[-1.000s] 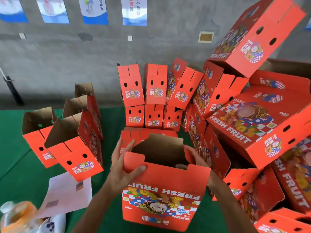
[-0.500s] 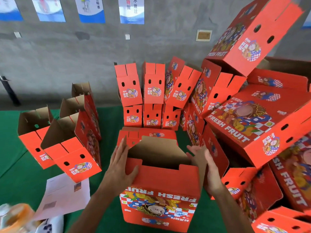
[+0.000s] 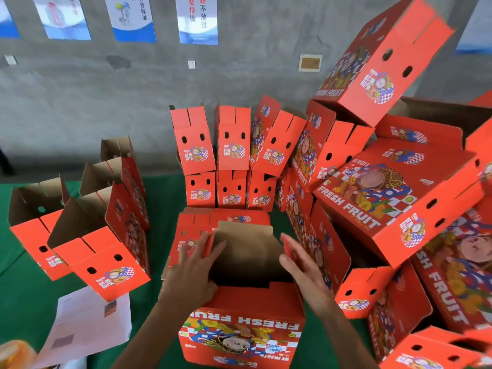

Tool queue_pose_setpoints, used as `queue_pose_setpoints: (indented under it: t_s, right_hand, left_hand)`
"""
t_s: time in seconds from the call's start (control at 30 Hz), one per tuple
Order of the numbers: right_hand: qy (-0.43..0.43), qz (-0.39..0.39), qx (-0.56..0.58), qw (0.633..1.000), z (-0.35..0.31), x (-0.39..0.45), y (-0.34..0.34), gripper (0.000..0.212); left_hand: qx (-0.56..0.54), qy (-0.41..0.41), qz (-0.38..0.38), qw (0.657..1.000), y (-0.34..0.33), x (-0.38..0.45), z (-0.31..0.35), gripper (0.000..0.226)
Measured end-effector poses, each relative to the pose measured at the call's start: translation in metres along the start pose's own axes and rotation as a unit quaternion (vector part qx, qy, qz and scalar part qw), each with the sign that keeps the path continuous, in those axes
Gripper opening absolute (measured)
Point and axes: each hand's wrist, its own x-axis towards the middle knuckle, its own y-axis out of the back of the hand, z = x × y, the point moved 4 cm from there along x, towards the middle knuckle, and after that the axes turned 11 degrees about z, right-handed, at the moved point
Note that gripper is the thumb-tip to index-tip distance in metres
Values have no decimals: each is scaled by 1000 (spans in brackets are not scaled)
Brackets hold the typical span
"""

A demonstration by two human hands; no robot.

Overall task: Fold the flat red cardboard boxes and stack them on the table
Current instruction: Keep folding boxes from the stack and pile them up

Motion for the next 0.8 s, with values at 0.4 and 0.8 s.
queue_pose_setpoints:
  t_s: [0.4, 0.8]
  right_hand:
    - [-2, -21, -163, 986, 18, 8, -5, 88]
    - [48, 13, -88, 995, 31, 9, -6, 31]
  left_hand:
    - [-149, -62, 65, 985, -17, -3, -1, 60]
    - [-409, 24, 107, 906, -11, -2, -13, 70]
